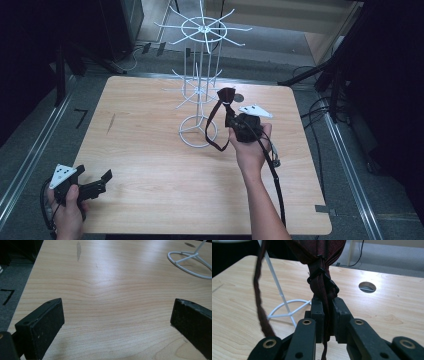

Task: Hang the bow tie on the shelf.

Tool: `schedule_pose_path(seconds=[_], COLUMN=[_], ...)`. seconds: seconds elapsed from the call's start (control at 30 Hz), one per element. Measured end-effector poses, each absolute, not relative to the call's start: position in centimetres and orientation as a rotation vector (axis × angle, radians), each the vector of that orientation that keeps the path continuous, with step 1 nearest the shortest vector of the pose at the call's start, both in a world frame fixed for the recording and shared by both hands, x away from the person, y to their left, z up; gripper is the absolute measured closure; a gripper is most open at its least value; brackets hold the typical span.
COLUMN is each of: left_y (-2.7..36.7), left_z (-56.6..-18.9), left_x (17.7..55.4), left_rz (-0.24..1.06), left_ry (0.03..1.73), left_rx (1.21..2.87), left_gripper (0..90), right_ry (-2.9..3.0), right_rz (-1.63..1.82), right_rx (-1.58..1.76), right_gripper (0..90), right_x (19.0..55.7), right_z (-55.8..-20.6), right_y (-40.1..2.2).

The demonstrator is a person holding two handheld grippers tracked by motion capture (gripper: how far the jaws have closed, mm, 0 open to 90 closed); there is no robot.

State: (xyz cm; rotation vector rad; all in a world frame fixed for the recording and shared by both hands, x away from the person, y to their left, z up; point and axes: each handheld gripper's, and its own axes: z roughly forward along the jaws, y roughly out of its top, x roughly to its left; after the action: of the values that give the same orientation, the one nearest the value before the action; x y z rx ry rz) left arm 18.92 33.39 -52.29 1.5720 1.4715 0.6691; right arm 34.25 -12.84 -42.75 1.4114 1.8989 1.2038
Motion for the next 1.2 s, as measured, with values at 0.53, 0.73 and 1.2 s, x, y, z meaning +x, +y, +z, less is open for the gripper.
schedule_pose_path(seconds=[0.53,0.73,1.2], left_y=[33.5,33.5,33.5], left_z=[-52.3,-52.3,-52.3], left_x=[19.0,19.0,19.0], left_rz=[0.661,0.659,0.662], left_ry=[1.474,1.474,1.475], left_rx=[1.566,1.565,1.566], left_gripper=[0.0,0.0,0.0], right_ry=[1.987,1.994,2.021], right_rz=[1.174,1.177,1.289], right_rx=[1.498,1.528,1.515], right_gripper=[81.6,81.5,61.4], right_x=[34.9,34.9,34.8], right_z=[-48.6,-49.5,-50.0], right_y=[-10.9,-10.8,-11.6])
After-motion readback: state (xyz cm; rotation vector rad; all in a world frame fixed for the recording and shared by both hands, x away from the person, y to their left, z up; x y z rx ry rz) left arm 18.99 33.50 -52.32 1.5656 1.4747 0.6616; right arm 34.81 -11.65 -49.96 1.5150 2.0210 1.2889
